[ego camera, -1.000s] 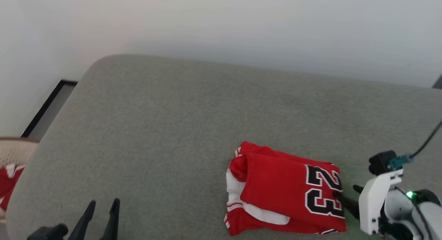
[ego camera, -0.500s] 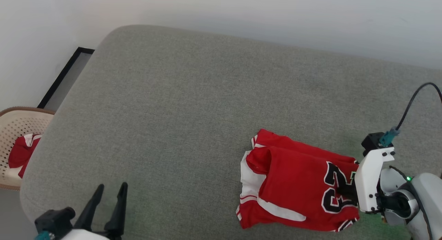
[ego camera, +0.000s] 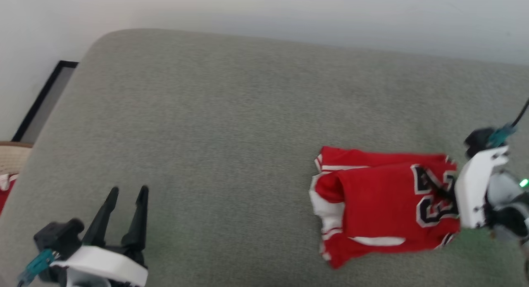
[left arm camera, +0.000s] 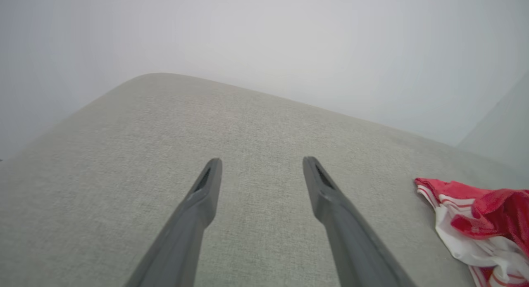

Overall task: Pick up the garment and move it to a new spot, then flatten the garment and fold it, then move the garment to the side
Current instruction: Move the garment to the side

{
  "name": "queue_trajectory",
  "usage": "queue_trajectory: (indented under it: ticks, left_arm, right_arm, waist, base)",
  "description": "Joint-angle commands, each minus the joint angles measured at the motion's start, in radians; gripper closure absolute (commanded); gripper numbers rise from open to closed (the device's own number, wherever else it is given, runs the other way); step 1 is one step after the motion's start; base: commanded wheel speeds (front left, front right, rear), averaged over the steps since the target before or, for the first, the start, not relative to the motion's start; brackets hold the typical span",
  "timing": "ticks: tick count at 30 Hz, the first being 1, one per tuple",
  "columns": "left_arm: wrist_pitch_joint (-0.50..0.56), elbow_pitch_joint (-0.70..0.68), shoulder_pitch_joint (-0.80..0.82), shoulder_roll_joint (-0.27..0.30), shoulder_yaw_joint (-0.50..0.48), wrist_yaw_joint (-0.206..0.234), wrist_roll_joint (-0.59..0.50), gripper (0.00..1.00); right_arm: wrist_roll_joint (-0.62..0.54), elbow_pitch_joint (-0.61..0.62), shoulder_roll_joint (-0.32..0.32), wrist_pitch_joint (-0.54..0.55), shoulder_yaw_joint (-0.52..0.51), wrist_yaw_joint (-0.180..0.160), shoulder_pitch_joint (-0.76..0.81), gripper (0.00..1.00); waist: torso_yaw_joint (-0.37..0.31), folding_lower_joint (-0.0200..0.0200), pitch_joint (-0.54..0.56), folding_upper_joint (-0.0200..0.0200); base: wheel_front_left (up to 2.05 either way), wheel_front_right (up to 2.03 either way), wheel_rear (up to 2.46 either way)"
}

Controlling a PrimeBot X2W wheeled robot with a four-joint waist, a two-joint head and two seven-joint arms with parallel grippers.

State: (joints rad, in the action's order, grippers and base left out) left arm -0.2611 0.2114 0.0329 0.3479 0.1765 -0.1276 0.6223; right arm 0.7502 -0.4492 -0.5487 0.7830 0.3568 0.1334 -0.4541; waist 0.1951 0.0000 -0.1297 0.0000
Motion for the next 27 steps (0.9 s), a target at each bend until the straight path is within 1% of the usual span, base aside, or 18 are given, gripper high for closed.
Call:
queue_trajectory:
  ticks: [1,4,11,15,22,27]
  left_arm:
    - [-0.005,-0.007,0.032,-0.001,0.013,-0.003,-0.008,0.0]
    - [-0.005,-0.013,0.069,-0.007,0.039,-0.003,-0.017,0.0]
    - [-0.005,-0.023,0.156,-0.001,0.095,-0.003,-0.023,0.0]
    - [-0.005,-0.029,0.188,0.001,0.116,-0.003,-0.021,0.0]
    - [-0.005,-0.05,0.256,0.013,0.165,-0.003,-0.034,0.0]
    - [-0.005,-0.069,0.309,0.03,0.201,-0.003,-0.032,0.0]
  right_arm:
    - [-0.017,0.012,-0.025,-0.009,-0.015,-0.005,-0.03,1.0]
    - [-0.032,0.016,-0.058,-0.01,-0.034,-0.005,-0.055,1.0]
    - [-0.079,0.008,-0.12,-0.034,-0.063,-0.005,-0.134,1.0]
    - [-0.101,-0.001,-0.141,-0.055,-0.074,-0.005,-0.168,1.0]
    - [-0.166,-0.044,-0.19,-0.145,-0.092,-0.004,-0.25,1.0]
    - [-0.23,-0.088,-0.217,-0.226,-0.092,-0.004,-0.312,1.0]
  waist:
    - [-0.033,0.0,-0.015,0.0]
    - [-0.07,0.0,-0.029,0.0]
    - [-0.168,0.0,-0.072,0.0]
    - [-0.208,0.0,-0.092,0.0]
    - [-0.293,0.0,-0.15,0.0]
    - [-0.336,0.0,-0.195,0.0]
  base:
    - [0.0,0.0,0.0]
    - [0.0,0.0,0.0]
    - [0.0,0.0,0.0]
    - [0.0,0.0,0.0]
    - [0.0,0.0,0.0]
    - [0.0,0.0,0.0]
